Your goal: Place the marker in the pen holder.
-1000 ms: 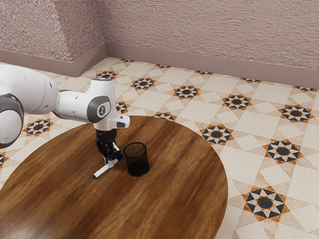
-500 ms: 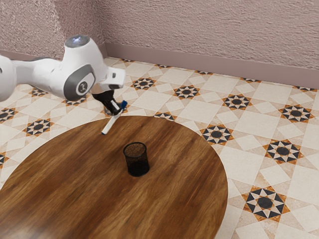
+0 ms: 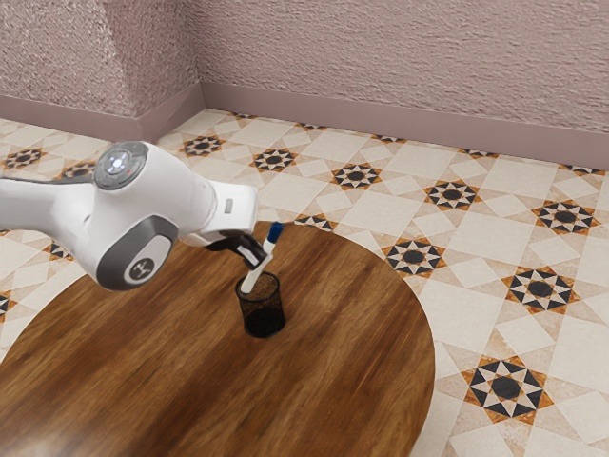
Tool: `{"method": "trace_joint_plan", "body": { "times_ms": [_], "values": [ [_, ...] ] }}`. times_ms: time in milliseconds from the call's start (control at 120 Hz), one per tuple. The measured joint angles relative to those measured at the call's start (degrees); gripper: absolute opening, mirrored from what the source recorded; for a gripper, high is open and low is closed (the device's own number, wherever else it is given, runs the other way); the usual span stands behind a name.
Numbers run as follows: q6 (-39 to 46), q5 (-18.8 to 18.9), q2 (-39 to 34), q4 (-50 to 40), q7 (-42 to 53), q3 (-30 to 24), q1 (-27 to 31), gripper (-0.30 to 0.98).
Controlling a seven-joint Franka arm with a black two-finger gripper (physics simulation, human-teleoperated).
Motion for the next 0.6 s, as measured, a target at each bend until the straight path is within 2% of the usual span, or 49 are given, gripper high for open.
{"method": "trace_joint_plan", "body": {
  "times_ms": [167,267,408,600],
  "values": [
    [1.58,0.34,1.09,-1.2,-2.65,-0.25,1.35,-0.1],
    [3.46,4.01,5.51,0.14,-3.77,0.06,3.47,-0.1],
    [5.81,8.12,8.33,2.5,-4.89,0.81,3.66,-0.1],
    [10.97,11.49,12.5,4.16,-5.82,1.75,5.66,-0.1]
  ]
}}
